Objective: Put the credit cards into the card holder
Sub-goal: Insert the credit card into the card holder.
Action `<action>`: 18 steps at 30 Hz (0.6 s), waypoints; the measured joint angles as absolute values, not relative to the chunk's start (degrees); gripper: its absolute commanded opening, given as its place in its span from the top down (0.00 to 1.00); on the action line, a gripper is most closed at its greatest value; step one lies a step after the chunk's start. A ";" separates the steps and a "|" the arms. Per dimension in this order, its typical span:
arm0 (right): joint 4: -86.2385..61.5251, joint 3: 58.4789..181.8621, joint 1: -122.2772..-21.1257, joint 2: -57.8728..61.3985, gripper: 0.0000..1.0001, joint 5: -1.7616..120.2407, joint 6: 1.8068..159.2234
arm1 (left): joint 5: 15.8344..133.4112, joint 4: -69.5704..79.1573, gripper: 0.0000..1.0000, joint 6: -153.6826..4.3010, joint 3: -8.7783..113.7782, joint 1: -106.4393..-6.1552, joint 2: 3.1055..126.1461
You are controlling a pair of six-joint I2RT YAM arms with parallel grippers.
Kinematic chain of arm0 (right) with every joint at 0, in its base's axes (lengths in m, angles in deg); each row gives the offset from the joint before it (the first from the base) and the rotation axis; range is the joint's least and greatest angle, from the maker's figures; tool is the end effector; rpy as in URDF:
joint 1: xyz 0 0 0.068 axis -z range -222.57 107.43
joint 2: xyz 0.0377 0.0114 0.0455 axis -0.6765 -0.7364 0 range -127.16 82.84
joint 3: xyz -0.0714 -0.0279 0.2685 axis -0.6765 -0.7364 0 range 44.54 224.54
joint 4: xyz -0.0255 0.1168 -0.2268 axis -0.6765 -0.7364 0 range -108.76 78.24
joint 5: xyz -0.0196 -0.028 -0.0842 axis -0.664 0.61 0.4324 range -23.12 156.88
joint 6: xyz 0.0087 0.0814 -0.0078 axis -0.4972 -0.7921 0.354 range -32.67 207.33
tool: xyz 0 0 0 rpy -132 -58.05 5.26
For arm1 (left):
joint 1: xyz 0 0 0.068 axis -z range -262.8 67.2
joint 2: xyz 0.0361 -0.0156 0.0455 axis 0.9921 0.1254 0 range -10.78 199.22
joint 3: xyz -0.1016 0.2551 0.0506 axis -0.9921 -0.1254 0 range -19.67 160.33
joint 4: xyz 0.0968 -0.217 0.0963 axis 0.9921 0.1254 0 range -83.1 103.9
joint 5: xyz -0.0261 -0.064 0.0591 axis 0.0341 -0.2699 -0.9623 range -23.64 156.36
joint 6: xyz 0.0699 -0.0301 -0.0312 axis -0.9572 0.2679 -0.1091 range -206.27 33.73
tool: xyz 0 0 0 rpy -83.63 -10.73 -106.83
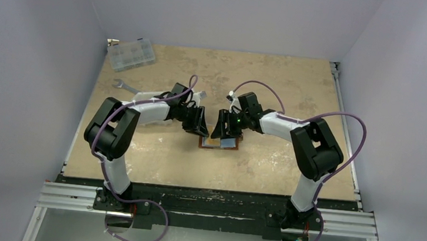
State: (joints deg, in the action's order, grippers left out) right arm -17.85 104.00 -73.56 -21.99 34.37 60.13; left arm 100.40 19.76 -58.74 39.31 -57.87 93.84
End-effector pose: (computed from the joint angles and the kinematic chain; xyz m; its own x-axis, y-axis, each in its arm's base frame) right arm 0.3094 0.2306 0.1416 -0.9261 -0.1065 -0.3620 -0.3350 0.6736 0.6588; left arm 0.3171 -0.1916 0.1323 -0.9697 0.0282 -0.2426 0.1873 0.7233 -0.6647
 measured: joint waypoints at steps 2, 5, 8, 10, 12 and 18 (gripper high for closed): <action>-18.33 104.00 -73.67 -21.99 0.40 35.16 60.85 | 100.40 19.80 0.65 -58.79 39.27 -57.80 93.51; -19.07 104.04 -73.69 -21.97 0.40 36.23 62.01 | 99.86 20.48 0.63 -58.89 39.07 -57.78 92.68; -19.86 104.22 -73.69 -21.97 0.40 36.82 63.01 | 99.05 22.03 0.66 -59.03 38.79 -58.37 91.74; -20.01 104.33 -73.69 -21.97 0.40 37.21 63.28 | 98.63 22.40 0.71 -59.14 38.72 -58.79 91.46; -20.01 104.37 -73.75 -21.97 0.41 37.25 63.30 | 98.52 21.97 0.73 -59.22 38.35 -58.94 91.43; -20.34 106.14 -75.94 -21.97 0.42 38.08 62.97 | 99.55 18.65 0.74 -57.34 35.16 -58.28 92.35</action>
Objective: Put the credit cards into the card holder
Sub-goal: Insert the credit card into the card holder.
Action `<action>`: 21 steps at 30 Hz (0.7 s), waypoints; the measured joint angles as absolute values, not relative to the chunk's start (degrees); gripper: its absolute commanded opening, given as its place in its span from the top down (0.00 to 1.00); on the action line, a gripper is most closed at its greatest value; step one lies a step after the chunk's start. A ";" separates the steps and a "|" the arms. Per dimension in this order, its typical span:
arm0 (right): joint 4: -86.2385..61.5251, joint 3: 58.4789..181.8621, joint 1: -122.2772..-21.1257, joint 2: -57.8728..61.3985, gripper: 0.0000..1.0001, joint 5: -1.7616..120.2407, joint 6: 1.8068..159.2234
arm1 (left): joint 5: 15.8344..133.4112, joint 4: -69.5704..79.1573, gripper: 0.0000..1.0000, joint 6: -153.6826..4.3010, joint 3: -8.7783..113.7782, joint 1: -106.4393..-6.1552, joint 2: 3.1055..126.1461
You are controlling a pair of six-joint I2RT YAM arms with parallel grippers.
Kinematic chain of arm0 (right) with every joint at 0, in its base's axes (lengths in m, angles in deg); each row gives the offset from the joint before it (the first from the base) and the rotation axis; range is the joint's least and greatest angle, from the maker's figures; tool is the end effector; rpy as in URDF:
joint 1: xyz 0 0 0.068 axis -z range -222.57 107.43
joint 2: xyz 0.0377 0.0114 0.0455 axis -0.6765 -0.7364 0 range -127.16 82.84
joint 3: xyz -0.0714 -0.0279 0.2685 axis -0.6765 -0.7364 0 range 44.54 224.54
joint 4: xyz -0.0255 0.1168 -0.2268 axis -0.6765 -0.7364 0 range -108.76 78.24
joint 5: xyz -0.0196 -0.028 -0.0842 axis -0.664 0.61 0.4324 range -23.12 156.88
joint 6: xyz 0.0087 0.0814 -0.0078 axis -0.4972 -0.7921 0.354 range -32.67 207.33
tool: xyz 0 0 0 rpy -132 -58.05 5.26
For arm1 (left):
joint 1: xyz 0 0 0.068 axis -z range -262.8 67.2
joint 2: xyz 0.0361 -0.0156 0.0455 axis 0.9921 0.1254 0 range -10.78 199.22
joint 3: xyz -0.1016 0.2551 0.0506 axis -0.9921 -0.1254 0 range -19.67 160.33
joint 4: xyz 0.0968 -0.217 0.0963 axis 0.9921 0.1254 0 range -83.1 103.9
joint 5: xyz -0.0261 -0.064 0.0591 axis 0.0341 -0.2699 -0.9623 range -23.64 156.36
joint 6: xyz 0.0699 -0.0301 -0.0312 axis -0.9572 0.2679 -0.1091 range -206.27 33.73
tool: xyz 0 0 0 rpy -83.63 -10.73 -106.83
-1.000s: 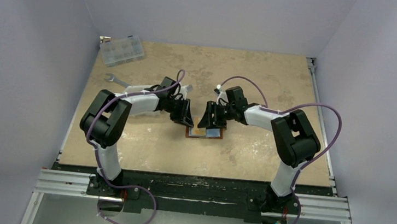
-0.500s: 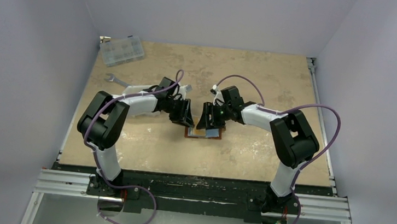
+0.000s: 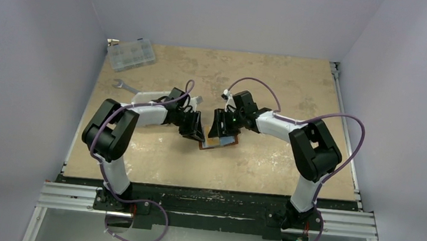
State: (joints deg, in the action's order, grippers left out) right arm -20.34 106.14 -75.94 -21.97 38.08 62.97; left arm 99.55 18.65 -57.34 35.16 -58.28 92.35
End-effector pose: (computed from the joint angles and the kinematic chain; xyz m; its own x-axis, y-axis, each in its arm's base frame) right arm 0.3063 0.2430 0.1474 -0.8992 -0.1594 -0.4074 -0.3951 0.6955 0.6001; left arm 0.3044 -0.1819 0.1220 -0.9783 0.0011 -0.2074 0.1400 0.7412 -0.6566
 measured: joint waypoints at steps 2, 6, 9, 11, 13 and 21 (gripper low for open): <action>-19.55 106.58 -76.55 -21.97 0.41 38.65 62.66 | 99.92 18.80 0.71 -56.88 34.94 -58.11 92.35; -19.36 106.58 -76.18 -21.97 0.40 38.70 62.21 | 99.55 19.43 0.67 -56.95 34.96 -58.02 91.94; -19.66 106.27 -75.57 -21.32 0.40 38.94 62.55 | 98.92 21.64 0.62 -57.78 35.29 -58.35 90.93; -19.68 105.29 -74.72 -20.22 0.40 38.91 62.99 | 98.63 24.79 0.58 -59.14 36.67 -58.96 90.12; -19.58 103.89 -73.58 -19.22 0.40 38.91 63.39 | 98.15 27.78 0.55 -60.49 38.44 -59.64 89.38; -21.87 100.26 -70.10 -15.13 0.39 40.64 66.10 | 92.36 38.40 0.41 -64.53 46.20 -67.11 77.73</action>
